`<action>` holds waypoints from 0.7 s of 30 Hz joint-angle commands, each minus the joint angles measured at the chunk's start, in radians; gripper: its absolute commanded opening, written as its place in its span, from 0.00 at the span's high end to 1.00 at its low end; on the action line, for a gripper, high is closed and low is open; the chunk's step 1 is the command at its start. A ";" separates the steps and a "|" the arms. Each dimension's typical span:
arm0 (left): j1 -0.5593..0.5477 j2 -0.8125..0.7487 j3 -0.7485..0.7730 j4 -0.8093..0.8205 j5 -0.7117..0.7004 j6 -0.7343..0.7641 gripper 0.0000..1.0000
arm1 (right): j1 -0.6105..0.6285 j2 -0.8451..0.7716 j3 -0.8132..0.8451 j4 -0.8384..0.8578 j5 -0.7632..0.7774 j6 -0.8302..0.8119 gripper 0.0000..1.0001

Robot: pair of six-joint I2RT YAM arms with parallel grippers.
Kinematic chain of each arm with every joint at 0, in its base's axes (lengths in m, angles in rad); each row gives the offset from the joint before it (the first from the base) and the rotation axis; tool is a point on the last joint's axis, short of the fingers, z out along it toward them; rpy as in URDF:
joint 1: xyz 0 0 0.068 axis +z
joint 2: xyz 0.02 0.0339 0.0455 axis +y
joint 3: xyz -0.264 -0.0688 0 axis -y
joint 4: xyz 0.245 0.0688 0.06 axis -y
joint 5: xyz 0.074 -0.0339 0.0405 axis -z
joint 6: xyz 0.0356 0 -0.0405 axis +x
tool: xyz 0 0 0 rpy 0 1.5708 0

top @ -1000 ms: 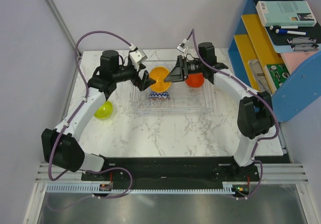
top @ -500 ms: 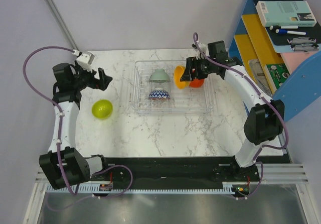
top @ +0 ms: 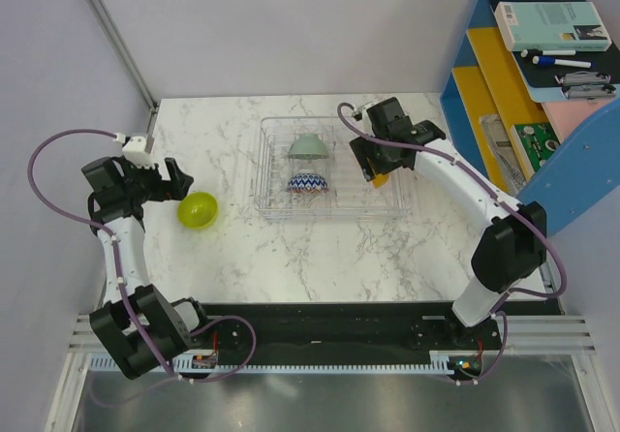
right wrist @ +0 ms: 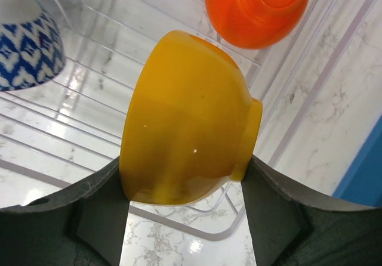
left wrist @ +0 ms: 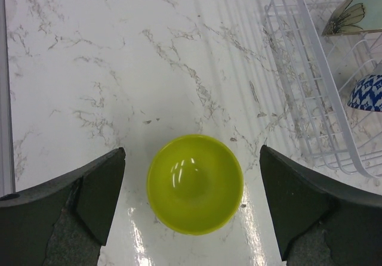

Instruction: Load the bowls into the dish rack

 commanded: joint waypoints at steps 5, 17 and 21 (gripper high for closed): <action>0.028 -0.054 -0.042 0.072 0.018 -0.016 0.00 | 0.026 0.069 -0.007 -0.006 0.290 -0.039 1.00; 0.031 -0.069 -0.064 0.088 0.029 -0.020 0.00 | 0.057 0.198 -0.026 0.002 0.365 -0.050 1.00; 0.031 -0.080 -0.072 0.091 0.026 -0.020 0.00 | 0.070 0.234 -0.028 0.003 0.388 -0.052 1.00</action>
